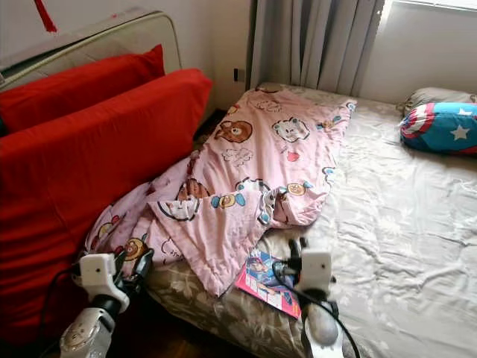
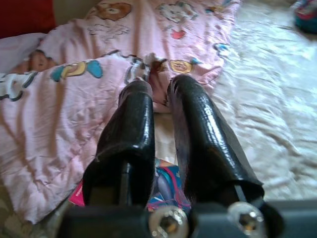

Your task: Clean up the room

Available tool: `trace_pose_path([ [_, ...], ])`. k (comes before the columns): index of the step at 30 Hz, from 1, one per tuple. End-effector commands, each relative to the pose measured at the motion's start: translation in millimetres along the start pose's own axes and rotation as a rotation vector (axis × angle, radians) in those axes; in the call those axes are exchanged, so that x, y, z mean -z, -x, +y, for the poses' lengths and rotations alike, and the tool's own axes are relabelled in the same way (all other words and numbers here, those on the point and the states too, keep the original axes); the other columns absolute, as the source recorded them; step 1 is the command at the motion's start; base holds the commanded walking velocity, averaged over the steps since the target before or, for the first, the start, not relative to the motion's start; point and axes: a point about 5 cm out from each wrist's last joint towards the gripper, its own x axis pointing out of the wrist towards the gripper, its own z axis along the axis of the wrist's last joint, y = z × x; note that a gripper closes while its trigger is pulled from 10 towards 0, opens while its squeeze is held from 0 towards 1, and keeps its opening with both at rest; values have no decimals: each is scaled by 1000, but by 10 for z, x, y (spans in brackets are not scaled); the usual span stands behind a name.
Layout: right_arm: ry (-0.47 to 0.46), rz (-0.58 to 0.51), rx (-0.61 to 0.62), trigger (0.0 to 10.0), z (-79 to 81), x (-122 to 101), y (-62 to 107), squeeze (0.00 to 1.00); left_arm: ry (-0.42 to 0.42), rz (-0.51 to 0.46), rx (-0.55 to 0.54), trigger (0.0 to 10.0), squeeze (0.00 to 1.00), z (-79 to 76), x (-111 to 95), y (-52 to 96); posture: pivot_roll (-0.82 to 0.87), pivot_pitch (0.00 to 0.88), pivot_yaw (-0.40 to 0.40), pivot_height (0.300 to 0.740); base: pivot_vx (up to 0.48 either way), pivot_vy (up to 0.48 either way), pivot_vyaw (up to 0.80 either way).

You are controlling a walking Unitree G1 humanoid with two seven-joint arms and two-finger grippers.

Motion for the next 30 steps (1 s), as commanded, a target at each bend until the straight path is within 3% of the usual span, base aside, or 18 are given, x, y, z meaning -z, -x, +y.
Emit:
trace_pose_path([
  [1,-18,-30,23,10000,2,-83,-29,0,-8,-9,-4,10000,0,9,-62,-8,-22,29,-24,740,0,0,0],
  [13,-8,40,78,10000,-112,-41,-22,0,-6,-21,-6,10000,0,-67,-141,-77,-24,32,-25,731,0,0,0],
  [20,-1,45,68,10000,-95,-41,-21,0,5,-14,-3,10000,0,-114,-113,-54,-19,23,-30,696,0,0,0],
  [30,0,34,61,10000,-56,-46,-4,0,5,4,10,10000,0,-140,-88,-28,-20,16,-26,696,0,0,0],
])
